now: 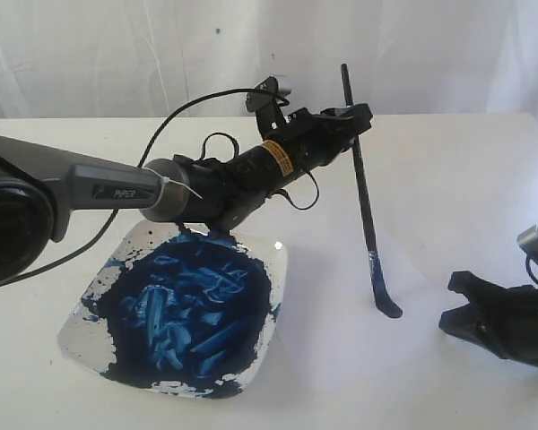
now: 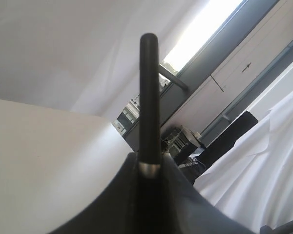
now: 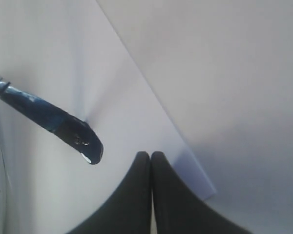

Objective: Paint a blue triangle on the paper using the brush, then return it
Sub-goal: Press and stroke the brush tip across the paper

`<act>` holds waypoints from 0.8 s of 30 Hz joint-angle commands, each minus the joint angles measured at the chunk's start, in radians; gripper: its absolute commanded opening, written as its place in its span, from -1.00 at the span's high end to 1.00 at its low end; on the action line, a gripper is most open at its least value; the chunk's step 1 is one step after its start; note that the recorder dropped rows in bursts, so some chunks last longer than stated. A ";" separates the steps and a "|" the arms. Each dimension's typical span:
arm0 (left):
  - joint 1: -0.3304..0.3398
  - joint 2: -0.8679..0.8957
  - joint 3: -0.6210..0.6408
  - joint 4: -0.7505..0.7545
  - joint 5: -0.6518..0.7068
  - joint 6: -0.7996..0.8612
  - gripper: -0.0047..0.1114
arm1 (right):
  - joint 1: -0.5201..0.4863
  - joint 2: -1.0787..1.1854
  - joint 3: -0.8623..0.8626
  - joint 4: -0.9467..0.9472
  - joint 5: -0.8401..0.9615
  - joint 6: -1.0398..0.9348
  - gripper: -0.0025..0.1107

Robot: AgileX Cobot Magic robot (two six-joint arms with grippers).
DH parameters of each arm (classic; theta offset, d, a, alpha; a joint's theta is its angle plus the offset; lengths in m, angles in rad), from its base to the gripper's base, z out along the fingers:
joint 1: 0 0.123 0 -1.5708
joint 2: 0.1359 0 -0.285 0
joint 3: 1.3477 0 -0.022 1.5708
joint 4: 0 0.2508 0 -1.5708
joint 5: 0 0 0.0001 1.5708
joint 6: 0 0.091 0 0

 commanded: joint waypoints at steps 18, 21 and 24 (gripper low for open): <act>0.076 -0.005 -0.005 0.011 -0.003 0.048 0.92 | 0.002 0.004 -0.003 -0.008 0.003 0.001 0.96; 0.096 -0.005 -0.005 0.016 -0.010 0.052 0.92 | 0.002 0.004 -0.003 -0.008 0.003 0.001 0.96; 0.124 -0.005 -0.005 0.025 -0.010 0.054 0.92 | 0.002 0.004 -0.003 -0.008 0.003 0.001 0.96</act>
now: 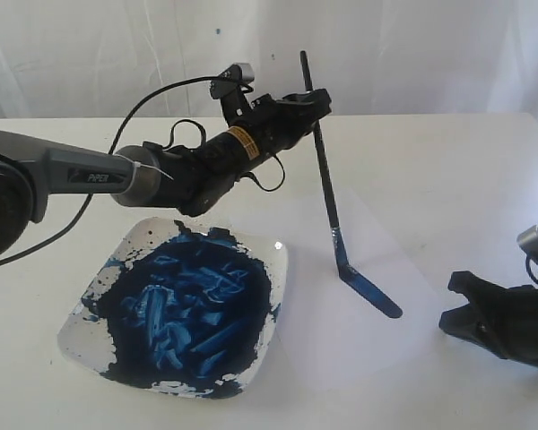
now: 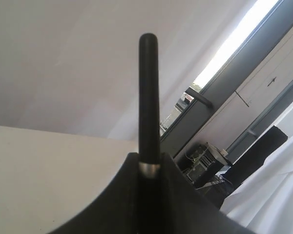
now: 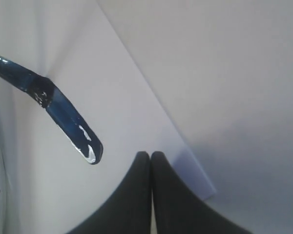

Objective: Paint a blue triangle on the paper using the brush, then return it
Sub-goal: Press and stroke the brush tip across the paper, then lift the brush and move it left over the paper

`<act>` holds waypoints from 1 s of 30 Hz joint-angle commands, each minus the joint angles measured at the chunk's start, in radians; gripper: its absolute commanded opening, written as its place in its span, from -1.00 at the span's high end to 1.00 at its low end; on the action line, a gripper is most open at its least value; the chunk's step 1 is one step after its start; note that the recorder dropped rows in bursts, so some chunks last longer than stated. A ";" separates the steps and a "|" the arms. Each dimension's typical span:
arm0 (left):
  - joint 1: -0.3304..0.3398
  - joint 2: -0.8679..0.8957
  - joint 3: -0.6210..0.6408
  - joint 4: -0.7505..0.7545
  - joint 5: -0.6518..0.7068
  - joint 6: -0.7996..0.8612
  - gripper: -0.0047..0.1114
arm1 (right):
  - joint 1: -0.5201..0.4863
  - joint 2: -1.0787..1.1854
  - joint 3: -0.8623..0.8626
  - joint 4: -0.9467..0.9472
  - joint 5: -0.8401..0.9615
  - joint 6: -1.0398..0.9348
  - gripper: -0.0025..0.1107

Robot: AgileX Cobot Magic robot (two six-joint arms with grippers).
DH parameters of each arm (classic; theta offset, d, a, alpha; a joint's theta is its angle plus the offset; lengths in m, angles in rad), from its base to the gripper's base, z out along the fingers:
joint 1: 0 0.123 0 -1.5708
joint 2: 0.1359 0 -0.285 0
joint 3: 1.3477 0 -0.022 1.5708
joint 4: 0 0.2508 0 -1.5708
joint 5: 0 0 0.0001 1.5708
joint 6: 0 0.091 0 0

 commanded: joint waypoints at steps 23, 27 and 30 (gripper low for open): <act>0.117 -0.040 -0.005 0.054 -0.095 -0.003 0.92 | 0.002 0.004 -0.003 -0.008 0.003 0.001 0.96; 0.115 -0.055 -0.005 0.117 -0.114 -0.046 0.92 | 0.002 0.004 -0.003 -0.008 0.003 0.001 0.96; 0.109 -0.065 -0.005 0.146 -0.119 -0.070 0.92 | 0.002 0.004 -0.003 -0.008 0.003 0.001 0.96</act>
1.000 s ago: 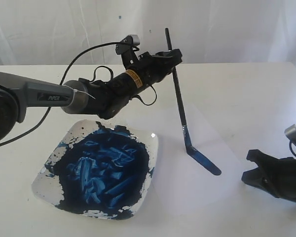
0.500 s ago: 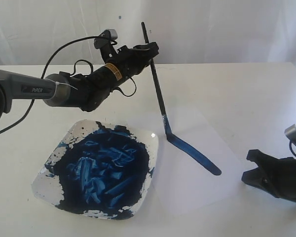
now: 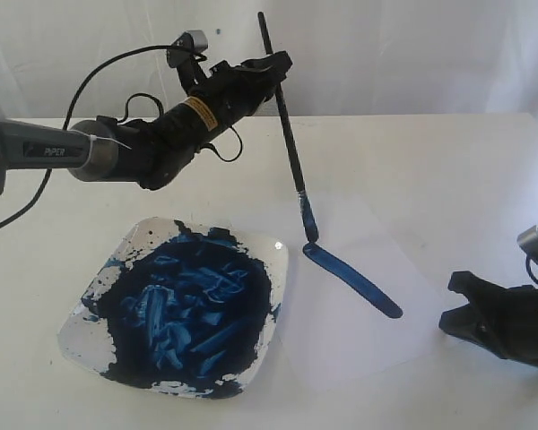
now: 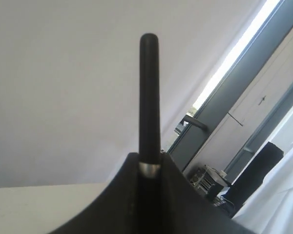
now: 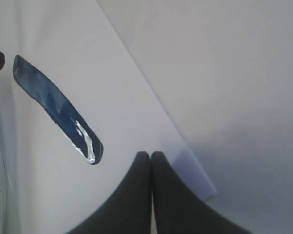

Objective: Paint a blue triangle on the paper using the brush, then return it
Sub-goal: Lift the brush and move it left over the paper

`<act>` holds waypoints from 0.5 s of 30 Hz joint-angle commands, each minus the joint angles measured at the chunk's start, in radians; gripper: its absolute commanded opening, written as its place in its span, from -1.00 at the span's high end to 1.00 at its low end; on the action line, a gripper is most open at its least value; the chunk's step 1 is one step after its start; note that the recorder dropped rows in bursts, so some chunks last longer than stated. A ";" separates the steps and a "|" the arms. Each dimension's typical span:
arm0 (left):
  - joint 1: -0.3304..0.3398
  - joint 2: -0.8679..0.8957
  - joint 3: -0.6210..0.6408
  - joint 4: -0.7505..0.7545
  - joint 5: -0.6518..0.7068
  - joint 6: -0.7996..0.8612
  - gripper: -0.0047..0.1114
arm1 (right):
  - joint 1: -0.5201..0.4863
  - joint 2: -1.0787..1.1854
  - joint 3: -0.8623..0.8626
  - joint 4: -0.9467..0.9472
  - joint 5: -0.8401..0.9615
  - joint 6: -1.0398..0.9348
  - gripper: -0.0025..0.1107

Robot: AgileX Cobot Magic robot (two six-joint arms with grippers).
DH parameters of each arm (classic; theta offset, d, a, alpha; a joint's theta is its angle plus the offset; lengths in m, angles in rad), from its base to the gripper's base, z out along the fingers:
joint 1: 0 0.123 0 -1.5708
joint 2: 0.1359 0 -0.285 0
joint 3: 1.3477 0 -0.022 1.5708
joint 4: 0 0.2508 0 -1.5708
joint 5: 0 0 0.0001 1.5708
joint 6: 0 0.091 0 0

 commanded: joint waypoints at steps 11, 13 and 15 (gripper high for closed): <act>-0.053 -0.091 0.013 0.106 -0.054 -0.058 0.92 | 0.002 0.004 -0.003 -0.008 0.003 0.001 0.96; -0.068 -0.110 0.045 0.104 -0.054 -0.053 0.92 | 0.002 0.004 -0.003 -0.008 0.003 0.001 0.96; -0.083 -0.131 0.086 0.104 -0.054 -0.024 0.92 | 0.002 0.004 -0.003 -0.008 0.003 0.001 0.96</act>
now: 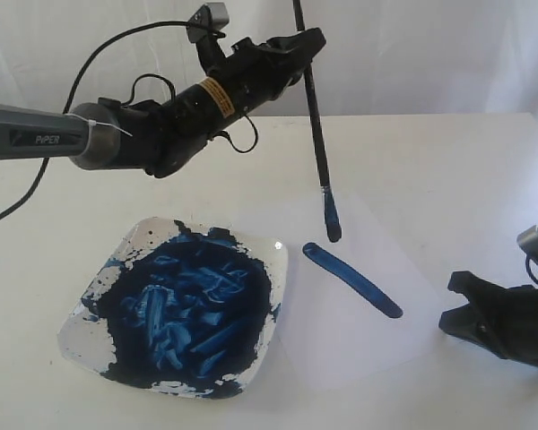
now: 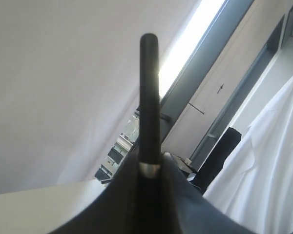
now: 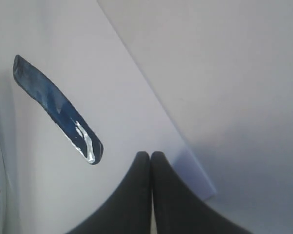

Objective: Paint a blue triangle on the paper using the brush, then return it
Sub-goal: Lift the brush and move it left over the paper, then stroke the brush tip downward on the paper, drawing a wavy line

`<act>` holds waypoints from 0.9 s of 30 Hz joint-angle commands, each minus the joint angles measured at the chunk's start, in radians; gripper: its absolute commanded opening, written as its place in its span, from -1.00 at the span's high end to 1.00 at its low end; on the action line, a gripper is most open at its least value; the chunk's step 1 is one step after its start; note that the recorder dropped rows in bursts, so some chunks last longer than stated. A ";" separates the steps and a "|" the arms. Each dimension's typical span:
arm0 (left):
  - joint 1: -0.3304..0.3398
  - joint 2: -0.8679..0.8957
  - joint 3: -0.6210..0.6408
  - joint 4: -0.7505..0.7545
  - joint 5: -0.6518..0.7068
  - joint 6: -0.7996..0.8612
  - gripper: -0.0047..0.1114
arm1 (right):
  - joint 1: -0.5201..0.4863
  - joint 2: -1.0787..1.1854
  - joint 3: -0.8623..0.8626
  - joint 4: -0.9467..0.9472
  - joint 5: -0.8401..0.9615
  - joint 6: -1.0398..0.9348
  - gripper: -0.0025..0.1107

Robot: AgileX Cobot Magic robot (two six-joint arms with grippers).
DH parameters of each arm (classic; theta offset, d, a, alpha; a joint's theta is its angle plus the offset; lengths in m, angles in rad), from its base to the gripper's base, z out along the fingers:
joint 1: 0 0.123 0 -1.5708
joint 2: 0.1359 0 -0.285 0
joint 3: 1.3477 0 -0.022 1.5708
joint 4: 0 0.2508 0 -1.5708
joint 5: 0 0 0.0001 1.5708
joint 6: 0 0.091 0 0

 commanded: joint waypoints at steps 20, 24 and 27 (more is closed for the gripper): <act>-0.174 -0.313 0.512 -0.089 0.041 0.271 0.92 | 0.002 0.004 -0.003 -0.008 0.003 0.001 0.96; -0.174 -0.313 0.512 -0.089 0.062 0.280 0.92 | 0.002 0.004 -0.003 -0.008 0.003 0.001 0.96; -0.174 -0.313 0.512 -0.089 0.081 0.303 0.92 | 0.002 0.004 -0.003 -0.008 0.003 0.001 0.96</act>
